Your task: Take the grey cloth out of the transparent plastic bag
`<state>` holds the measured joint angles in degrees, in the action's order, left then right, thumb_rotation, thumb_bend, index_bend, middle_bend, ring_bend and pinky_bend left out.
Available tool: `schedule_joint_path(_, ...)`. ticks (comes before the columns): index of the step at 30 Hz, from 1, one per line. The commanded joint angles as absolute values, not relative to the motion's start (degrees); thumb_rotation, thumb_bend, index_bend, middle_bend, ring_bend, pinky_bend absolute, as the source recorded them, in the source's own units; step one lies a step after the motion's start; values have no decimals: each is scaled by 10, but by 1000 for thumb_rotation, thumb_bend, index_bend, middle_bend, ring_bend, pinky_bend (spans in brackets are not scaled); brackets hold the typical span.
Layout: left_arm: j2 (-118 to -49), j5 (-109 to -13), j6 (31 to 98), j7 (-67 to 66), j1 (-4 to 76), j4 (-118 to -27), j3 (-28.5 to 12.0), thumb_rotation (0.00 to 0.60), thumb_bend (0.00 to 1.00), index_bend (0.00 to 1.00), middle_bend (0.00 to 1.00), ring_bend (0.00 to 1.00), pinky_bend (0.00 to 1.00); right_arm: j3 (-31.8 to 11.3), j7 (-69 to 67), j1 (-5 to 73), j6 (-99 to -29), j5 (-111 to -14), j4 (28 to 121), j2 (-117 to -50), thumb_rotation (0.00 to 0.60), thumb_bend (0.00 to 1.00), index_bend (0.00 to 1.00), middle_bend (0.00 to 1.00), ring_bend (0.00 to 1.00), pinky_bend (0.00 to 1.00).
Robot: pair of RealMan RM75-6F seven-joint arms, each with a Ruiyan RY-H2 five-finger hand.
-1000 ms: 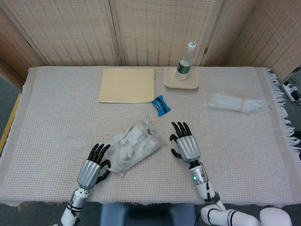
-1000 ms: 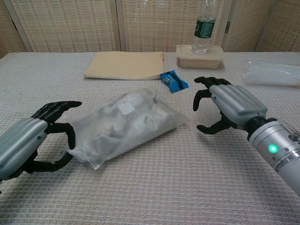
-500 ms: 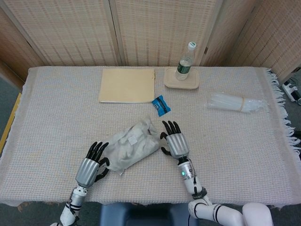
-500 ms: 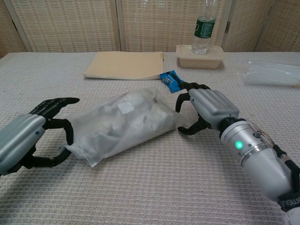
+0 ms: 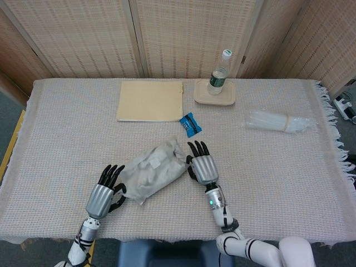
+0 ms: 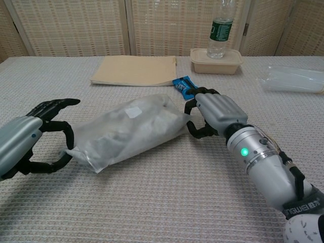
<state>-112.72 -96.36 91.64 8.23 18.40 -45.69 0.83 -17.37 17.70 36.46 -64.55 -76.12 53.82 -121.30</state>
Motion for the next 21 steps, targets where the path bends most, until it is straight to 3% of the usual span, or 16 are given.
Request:
schedule_joint_path(1,-1125,-961,915,84,185,-455,6,600,530,727,119,0,0,-172,178,364,-649,-761,541,-1210,600,624,624,111,0,0)
schedule_joint_path(13,-1094,-951,929,98,187,-431,-10,600,531,727,118,0,0,-175,192,349,-653,-734,575,-1161,600,656,667,135,0,0)
schedule_joint_path(21,-1031,-934,950,121,175,-403,-25,600,531,727,118,0,0,-183,188,327,-663,-716,581,-1094,600,657,668,136,0,0)
